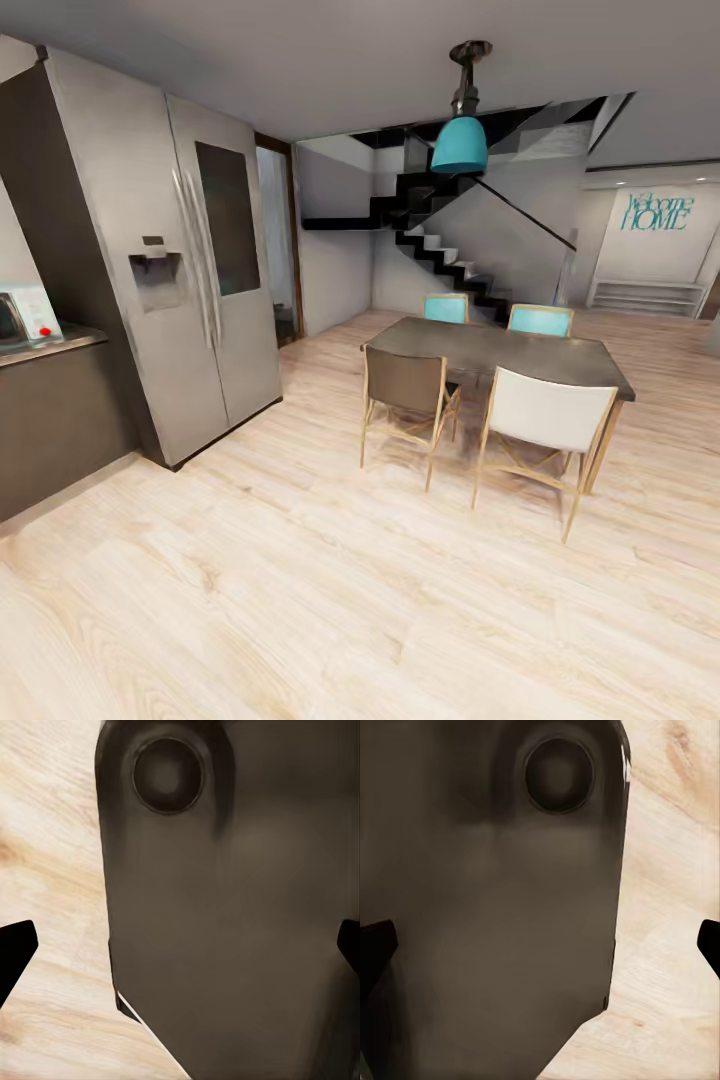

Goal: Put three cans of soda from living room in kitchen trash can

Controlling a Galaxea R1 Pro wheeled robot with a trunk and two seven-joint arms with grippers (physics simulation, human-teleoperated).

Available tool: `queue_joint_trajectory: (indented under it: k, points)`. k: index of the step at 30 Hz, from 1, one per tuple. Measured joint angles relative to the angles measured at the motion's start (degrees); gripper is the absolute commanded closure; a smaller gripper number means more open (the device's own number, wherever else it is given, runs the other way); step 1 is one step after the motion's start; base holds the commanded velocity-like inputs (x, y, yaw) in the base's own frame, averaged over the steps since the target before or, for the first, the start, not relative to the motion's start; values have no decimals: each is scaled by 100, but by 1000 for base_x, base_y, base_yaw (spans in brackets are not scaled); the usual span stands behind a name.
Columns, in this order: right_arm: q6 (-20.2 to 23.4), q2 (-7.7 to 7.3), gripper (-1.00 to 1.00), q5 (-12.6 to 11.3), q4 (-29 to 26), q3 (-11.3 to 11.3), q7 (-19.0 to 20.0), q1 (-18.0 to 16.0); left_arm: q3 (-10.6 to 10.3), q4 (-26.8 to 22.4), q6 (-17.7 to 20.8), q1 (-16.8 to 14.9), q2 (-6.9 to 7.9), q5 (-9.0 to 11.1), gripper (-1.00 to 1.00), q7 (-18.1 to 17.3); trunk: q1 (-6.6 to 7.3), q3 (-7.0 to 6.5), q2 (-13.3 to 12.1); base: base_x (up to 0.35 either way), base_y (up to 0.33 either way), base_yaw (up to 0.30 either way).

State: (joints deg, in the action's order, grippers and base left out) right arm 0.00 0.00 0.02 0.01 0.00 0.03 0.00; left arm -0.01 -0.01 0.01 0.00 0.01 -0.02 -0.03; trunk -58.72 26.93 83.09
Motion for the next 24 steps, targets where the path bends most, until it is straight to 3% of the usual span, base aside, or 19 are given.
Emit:
queue_joint_trajectory:
  k: [2,24]
  points:
    - [4,56,-100,27,12,20,61,-31,-11,-7,10,-22,4,-24,-100,-61,0,0,-1,38,0,0]
    - [3,56,-100,34,8,24,153,-30,-14,-9,13,-23,-4,-26,-100,-71,0,0,-1,41,0,0]
